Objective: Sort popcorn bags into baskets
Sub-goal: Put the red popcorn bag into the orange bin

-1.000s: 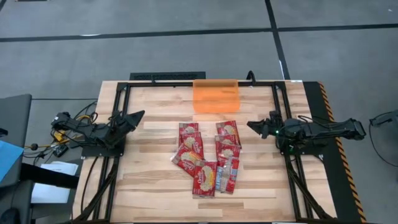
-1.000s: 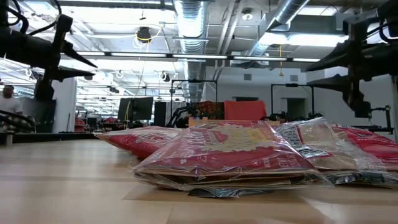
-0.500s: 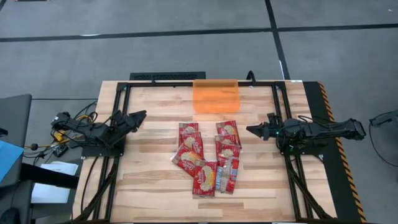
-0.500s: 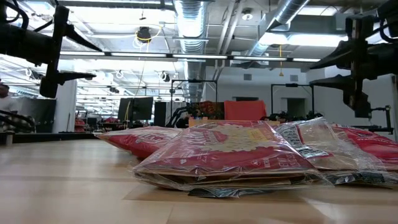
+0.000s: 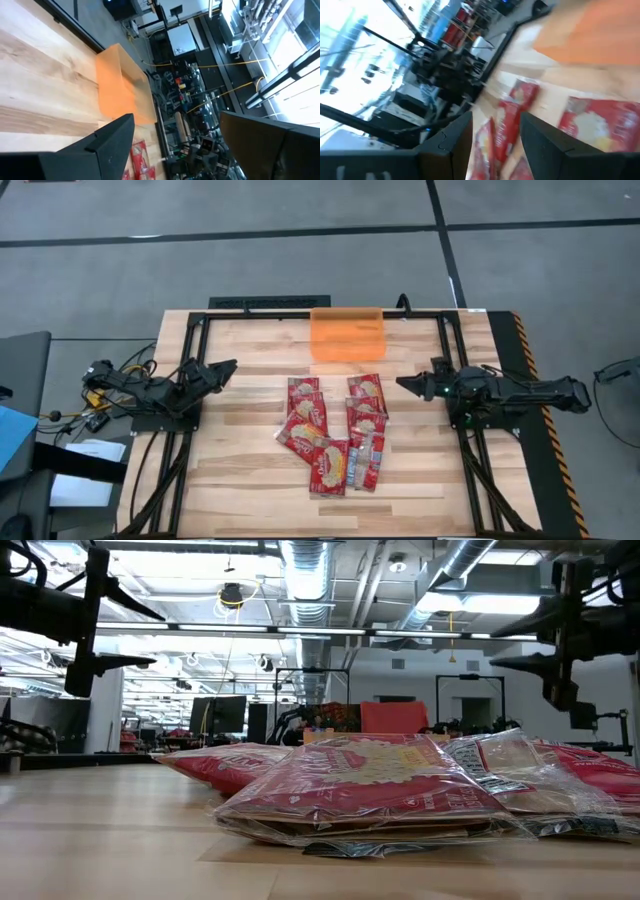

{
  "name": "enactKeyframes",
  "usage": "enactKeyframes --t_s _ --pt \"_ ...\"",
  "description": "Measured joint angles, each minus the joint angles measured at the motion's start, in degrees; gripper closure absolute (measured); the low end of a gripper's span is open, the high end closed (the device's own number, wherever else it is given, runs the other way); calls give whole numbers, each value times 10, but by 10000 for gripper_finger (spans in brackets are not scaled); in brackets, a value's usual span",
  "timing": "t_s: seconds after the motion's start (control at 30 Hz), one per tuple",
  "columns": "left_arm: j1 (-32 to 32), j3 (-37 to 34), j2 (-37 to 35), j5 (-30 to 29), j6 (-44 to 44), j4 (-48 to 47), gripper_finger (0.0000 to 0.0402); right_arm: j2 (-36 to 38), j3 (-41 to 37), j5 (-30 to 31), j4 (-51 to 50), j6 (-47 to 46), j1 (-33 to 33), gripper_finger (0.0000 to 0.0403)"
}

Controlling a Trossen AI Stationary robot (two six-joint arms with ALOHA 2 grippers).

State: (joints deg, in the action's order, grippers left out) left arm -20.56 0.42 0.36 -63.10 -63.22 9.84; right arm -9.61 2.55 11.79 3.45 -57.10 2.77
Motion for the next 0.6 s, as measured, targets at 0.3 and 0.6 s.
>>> enactKeyframes --t_s 0.3,0.6 --pt "0 0 0 -21 2 -5 123 -1 1 14 -56 -13 12 223" --pt "0 0 0 -22 6 -8 123 -1 1 3 44 -18 14 217"
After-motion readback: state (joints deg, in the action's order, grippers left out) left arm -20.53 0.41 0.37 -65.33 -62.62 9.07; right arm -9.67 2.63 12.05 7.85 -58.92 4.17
